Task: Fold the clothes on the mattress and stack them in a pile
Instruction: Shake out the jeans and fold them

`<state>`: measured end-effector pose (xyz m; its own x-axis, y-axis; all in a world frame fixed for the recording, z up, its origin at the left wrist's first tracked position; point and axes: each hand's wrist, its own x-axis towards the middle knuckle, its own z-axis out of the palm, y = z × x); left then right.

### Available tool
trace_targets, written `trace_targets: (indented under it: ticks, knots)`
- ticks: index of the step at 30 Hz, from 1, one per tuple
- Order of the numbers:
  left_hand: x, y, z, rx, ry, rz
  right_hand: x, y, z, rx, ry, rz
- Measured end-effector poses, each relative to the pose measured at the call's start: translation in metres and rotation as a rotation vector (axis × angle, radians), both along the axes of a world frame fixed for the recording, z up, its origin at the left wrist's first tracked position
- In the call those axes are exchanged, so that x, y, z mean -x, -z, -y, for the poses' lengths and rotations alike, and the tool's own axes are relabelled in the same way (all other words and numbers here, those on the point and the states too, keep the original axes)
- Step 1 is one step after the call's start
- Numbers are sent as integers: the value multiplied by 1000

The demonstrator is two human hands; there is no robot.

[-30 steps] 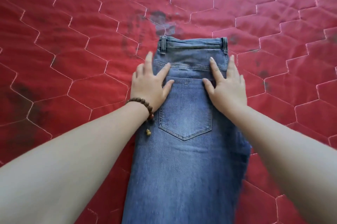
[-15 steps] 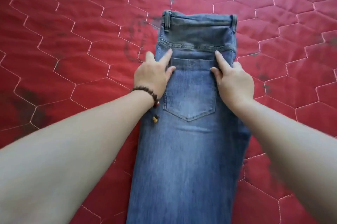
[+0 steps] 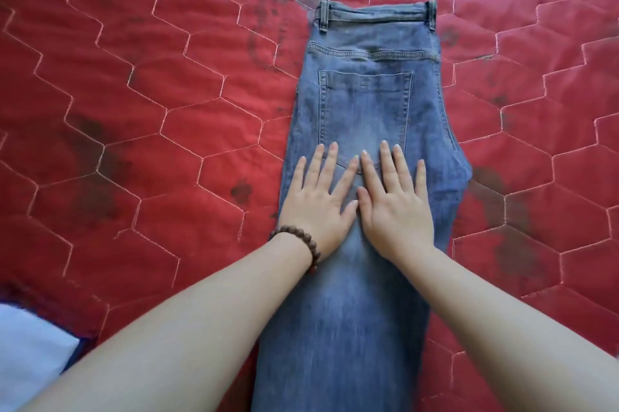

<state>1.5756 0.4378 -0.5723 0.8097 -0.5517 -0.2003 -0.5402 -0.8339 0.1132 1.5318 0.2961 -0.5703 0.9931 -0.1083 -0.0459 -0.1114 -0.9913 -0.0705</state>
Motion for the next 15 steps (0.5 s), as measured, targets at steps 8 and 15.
trace_targets:
  ticks: [8, 15]
  knots:
    - [115, -8, -55, -76, 103, -79, 126, -4, -44, -4, -7, -147]
    - [223, -10, -114, -64, 165, -74, 247, -11, -87, -36, -64, -201]
